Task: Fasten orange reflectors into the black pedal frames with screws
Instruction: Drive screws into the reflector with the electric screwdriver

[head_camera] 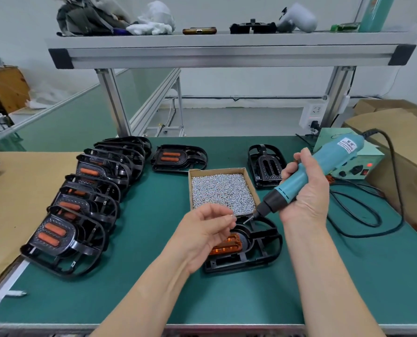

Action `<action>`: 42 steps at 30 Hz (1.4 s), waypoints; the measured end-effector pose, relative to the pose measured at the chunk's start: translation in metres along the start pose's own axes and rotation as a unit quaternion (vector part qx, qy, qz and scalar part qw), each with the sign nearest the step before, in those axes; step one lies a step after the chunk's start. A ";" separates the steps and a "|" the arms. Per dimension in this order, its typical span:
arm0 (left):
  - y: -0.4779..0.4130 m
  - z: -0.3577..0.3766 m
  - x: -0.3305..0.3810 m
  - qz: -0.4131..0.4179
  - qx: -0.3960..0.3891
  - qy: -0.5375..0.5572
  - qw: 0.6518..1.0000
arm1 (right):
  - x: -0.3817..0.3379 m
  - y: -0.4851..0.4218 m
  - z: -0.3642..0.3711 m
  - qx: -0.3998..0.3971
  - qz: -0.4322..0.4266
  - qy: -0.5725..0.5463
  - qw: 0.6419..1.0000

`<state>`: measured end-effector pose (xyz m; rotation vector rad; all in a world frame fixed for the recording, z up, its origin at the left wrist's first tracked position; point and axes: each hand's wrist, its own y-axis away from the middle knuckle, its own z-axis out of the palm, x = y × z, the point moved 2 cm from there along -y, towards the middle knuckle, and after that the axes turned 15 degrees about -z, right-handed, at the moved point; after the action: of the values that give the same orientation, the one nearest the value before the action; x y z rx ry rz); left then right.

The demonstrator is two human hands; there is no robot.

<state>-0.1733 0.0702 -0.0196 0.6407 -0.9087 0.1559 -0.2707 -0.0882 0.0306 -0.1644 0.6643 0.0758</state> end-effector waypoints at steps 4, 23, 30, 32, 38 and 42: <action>0.006 0.004 -0.010 -0.019 -0.019 0.062 0.998 | -0.001 0.006 0.006 0.012 -0.029 0.020 0.999; 0.008 0.010 -0.015 -0.041 -0.024 0.129 0.991 | -0.010 0.021 0.008 0.050 -0.077 0.039 0.995; 0.005 0.012 -0.015 -0.032 -0.025 0.120 0.992 | -0.008 0.020 0.008 0.050 -0.082 0.041 0.995; 0.005 0.013 -0.016 -0.029 -0.026 0.123 0.992 | -0.008 0.020 0.007 0.053 -0.085 0.042 0.994; 0.005 0.015 -0.025 0.061 0.042 0.078 0.994 | -0.006 0.022 0.006 0.058 -0.102 0.056 0.992; 0.004 0.018 -0.032 0.142 0.102 0.022 0.984 | -0.004 0.023 0.006 0.081 -0.114 0.073 0.987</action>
<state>-0.2075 0.0673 -0.0345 0.6909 -0.9466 0.5227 -0.2731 -0.0644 0.0346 -0.0890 0.7899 -0.2124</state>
